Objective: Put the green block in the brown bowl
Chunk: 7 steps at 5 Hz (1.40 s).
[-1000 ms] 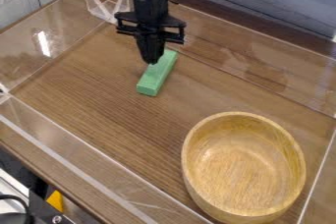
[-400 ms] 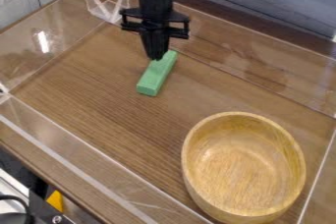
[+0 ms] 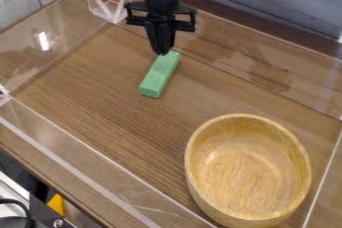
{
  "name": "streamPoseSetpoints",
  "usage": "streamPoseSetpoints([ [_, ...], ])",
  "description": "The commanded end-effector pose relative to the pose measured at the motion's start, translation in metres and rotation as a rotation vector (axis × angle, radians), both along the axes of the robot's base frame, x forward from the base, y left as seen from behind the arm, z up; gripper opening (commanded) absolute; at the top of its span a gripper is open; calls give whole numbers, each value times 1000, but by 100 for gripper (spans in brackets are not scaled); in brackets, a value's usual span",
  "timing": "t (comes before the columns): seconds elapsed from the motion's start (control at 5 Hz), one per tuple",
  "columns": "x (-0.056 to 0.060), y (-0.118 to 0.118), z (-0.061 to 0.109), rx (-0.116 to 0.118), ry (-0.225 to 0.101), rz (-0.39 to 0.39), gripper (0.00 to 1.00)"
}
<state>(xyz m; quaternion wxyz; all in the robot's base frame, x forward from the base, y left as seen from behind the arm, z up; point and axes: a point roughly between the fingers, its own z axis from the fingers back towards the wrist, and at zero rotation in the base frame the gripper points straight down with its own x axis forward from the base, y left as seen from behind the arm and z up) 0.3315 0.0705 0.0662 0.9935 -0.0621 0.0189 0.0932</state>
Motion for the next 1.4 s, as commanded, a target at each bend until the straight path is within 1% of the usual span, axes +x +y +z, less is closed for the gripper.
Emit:
streamPoseSetpoints([
  [0.0,11,-2,19,4,-45,-6,0],
  [0.8,17,-7,23,-4,-20,-7,0],
  [1.0,14,-5,22,-2,-10,-13,100],
  [1.2,12,-4,20,1,0,-19,100],
])
